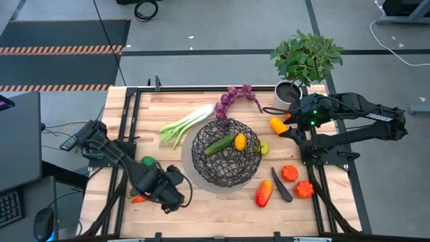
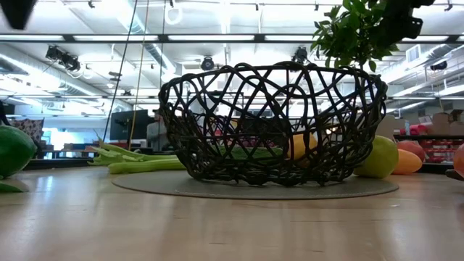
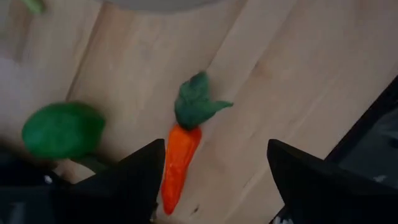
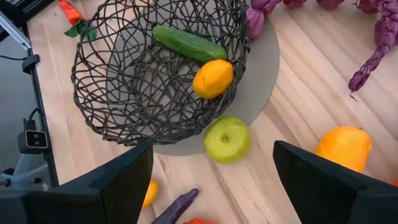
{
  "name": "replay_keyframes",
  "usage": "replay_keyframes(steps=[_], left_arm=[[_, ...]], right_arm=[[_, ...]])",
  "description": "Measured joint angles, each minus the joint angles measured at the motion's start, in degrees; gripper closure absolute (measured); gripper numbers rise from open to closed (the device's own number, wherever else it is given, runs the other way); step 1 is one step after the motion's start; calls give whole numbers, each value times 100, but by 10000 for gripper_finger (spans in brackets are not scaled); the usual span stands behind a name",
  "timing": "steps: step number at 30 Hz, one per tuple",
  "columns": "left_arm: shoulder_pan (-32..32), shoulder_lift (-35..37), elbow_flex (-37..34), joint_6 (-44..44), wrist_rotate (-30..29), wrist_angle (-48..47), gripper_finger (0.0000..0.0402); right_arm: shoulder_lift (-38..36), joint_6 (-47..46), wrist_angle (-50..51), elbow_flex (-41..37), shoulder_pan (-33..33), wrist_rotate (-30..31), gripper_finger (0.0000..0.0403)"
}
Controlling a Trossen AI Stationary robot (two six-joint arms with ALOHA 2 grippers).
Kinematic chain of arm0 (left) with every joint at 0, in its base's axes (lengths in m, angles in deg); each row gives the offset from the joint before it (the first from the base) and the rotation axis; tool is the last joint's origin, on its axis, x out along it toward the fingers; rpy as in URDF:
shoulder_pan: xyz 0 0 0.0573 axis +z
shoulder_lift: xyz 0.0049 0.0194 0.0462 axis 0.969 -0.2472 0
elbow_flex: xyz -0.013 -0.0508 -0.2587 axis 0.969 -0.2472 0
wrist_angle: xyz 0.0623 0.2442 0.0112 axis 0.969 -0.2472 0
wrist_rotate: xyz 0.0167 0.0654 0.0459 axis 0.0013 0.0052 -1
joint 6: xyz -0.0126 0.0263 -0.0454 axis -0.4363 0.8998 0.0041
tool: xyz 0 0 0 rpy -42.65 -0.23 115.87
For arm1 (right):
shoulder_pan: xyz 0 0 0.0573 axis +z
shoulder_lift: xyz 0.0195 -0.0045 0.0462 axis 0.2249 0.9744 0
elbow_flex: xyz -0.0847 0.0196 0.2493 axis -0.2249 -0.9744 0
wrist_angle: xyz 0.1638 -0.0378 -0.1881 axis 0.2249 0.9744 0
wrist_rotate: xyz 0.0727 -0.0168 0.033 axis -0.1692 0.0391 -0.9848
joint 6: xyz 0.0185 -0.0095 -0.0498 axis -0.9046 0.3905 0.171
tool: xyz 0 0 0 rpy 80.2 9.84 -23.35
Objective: Build produce basket
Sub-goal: Put the orange carrot into the black wire basket
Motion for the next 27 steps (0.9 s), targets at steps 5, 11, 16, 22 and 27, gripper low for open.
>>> replay_keyframes(steps=[5,11,16,22,27], left_arm=[[-279,-2,-394,-248,291,390,122],[-574,-2,-941,-484,483,823,123],[-767,222,-1692,-665,793,1561,123],[-847,825,-2589,-1083,850,2236,123],[-844,1269,-3172,-1037,841,2512,123]], right_arm=[[2,-75,2,0,0,-2,68],[0,-127,2,0,0,-2,68],[1,-212,25,0,0,-2,68],[2,-517,149,0,0,-6,68],[0,-747,158,0,0,-7,68]])
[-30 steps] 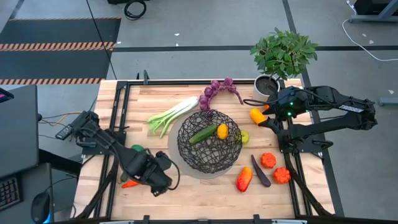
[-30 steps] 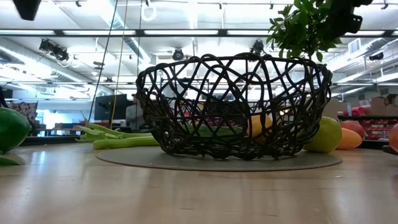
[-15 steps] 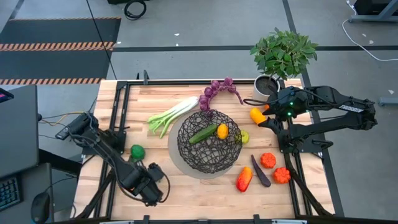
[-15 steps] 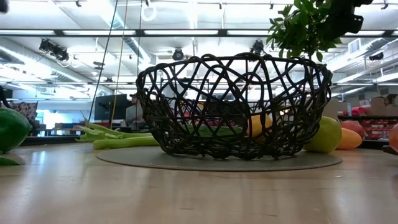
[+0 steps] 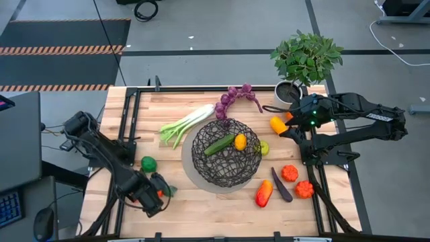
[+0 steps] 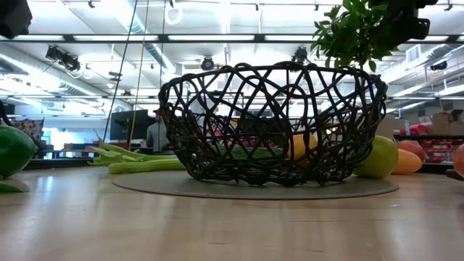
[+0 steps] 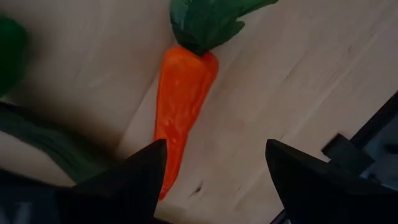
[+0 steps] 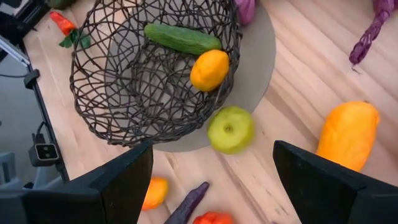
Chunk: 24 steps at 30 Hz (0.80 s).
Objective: Build produce basket
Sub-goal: Put the orange carrot into the black wire basket
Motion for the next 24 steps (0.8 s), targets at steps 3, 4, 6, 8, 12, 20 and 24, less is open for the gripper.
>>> replay_keyframes(steps=[3,4,6,8,12,20,24], left_arm=[[-2,95,-383,3,166,398,123],[-2,86,-484,4,229,438,123],[-4,77,-645,-9,250,412,123],[32,73,-769,-48,177,433,123],[79,73,-867,35,-60,510,126],[74,68,-1344,-178,-90,1270,135],[138,66,-1465,-313,-84,1277,144]], right_arm=[[2,-160,2,0,0,2,68],[2,-219,1,0,0,0,68],[0,-301,2,0,0,0,68],[2,-378,4,0,0,0,68],[2,-404,8,0,0,0,68],[1,-455,112,0,1,-46,68],[2,-443,120,0,1,-63,68]])
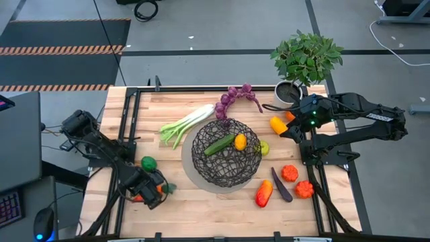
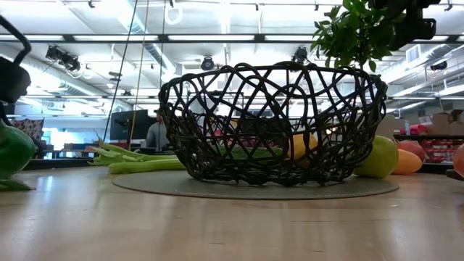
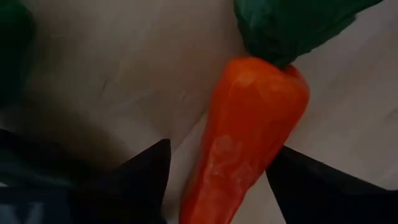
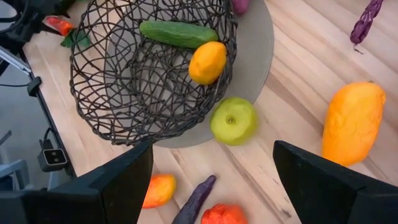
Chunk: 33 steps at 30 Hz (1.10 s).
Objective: Build produce basket
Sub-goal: Put the orange carrot into the black wire basket
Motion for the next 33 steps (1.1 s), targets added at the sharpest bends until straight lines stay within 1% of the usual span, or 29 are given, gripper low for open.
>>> replay_keyframes(steps=[4,9,12,16,22,26,33], left_arm=[[69,0,0,16,-39,131,172],[201,0,0,-33,-256,254,242],[315,0,0,-31,-303,487,282],[453,-2,75,-33,-317,750,286],[684,-2,604,8,-329,568,286],[862,-3,1287,288,-484,90,286],[1336,-3,2826,939,-1102,-1369,287]], right_arm=[[0,39,0,0,-1,2,68],[-1,58,-2,0,-1,4,68],[0,65,-2,-2,-1,4,68],[-1,200,-2,0,0,3,68],[-2,425,-4,-2,0,7,68],[0,556,-5,0,1,32,68],[-1,664,-73,0,-1,87,68]])
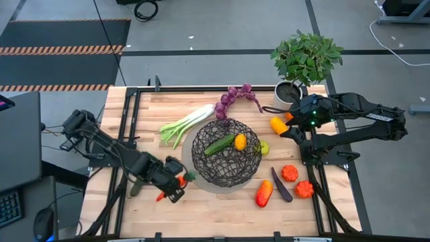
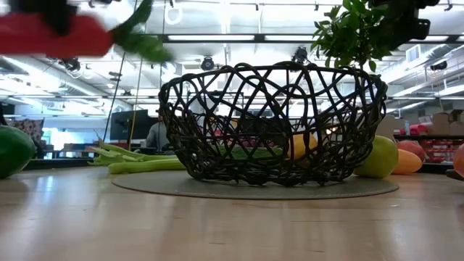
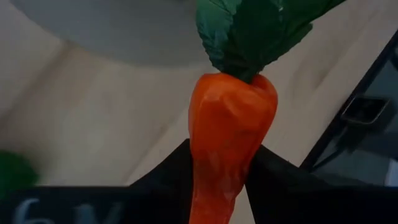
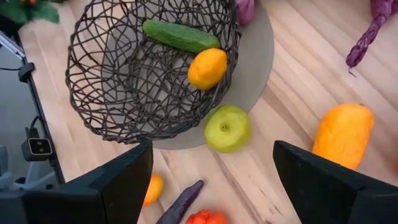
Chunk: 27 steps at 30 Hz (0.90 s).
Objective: Build produce basket
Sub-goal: Put the orange carrot into the black wire basket
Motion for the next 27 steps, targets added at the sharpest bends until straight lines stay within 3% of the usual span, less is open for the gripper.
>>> replay_keyframes(steps=[4,9,21,27], left_arm=[[350,1,652,351,-278,-440,287],[940,1,1078,887,-449,-265,288],[2424,-271,1216,2102,-759,2235,283],[2785,-752,1211,2062,-712,2432,255]], right_arm=[[-1,77,-109,0,0,0,68],[-3,123,-101,0,0,-4,68],[-196,-295,-1,0,0,-167,68],[-447,-747,122,0,4,-175,68]])
